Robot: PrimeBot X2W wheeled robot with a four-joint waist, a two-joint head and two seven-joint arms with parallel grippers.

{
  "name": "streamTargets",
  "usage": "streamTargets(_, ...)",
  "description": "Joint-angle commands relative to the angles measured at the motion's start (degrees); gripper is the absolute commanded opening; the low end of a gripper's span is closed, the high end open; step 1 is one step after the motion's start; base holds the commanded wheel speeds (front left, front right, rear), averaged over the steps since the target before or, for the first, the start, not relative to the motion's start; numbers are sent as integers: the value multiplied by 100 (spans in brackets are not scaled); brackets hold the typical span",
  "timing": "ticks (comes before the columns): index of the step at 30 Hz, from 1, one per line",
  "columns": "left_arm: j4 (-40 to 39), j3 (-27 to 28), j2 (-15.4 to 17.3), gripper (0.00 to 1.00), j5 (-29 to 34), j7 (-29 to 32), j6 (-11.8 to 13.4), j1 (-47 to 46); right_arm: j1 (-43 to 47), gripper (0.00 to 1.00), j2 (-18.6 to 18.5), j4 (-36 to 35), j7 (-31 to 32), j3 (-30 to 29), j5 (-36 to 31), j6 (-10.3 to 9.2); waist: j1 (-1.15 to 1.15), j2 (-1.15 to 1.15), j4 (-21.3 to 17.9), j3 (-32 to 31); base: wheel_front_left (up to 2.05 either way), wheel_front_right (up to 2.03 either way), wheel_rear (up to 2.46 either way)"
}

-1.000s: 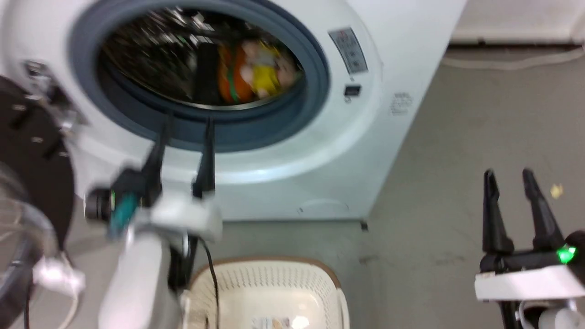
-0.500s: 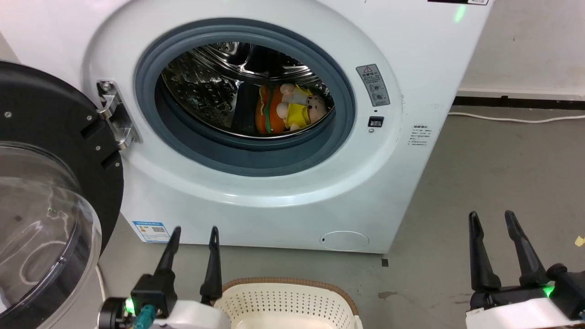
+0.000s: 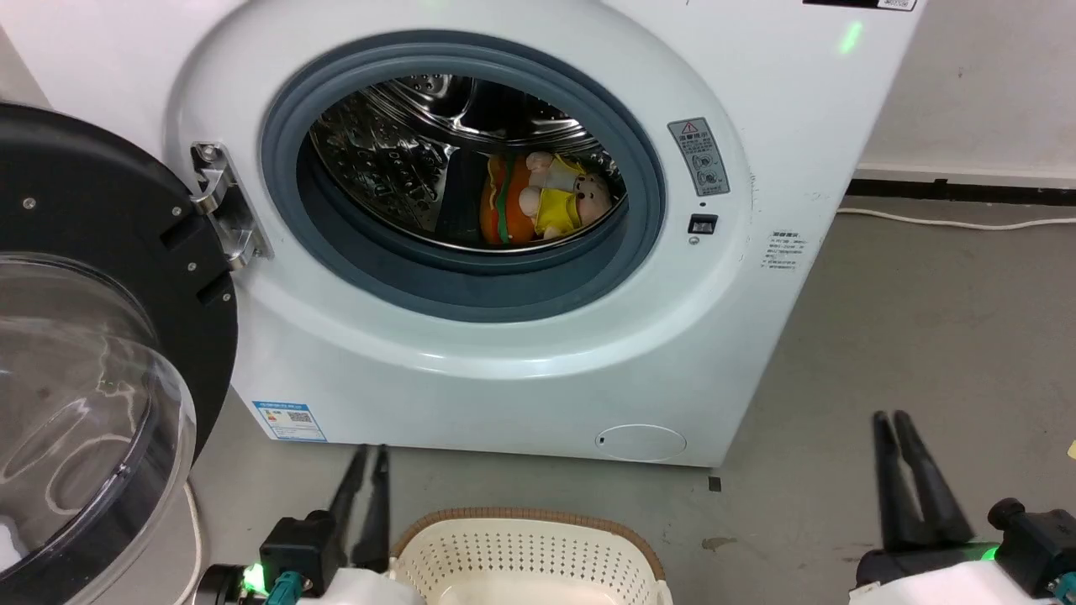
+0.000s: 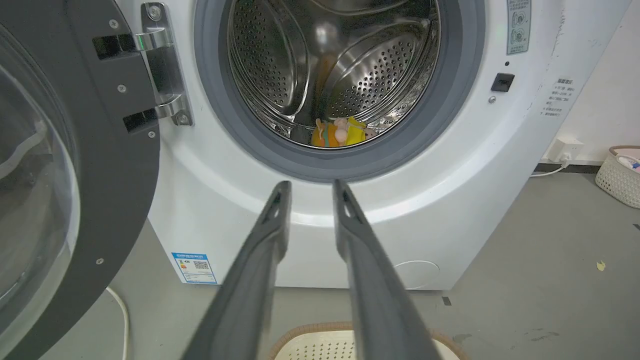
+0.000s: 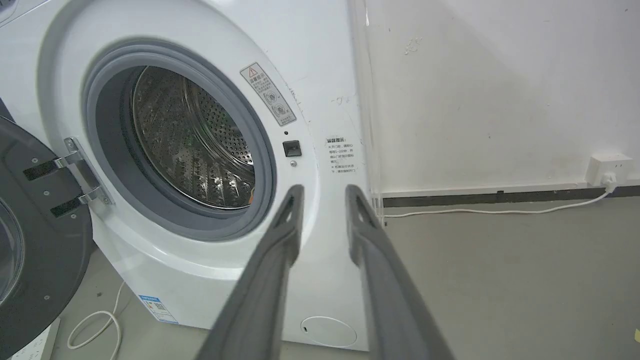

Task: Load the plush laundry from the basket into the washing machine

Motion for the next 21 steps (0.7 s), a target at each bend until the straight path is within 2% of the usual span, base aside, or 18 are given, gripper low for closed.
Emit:
streamTargets(1, -4, 1, 0, 0, 3, 6, -2, 0, -1, 0, 0, -1, 6, 1, -6, 1, 0, 0, 1, -1, 0, 0, 0)
streamTargets(21, -160, 121, -15, 0, 112, 228, -46, 0, -53, 0, 0, -10, 230, 25, -213, 0, 0, 0, 38, -34, 0, 0, 0)
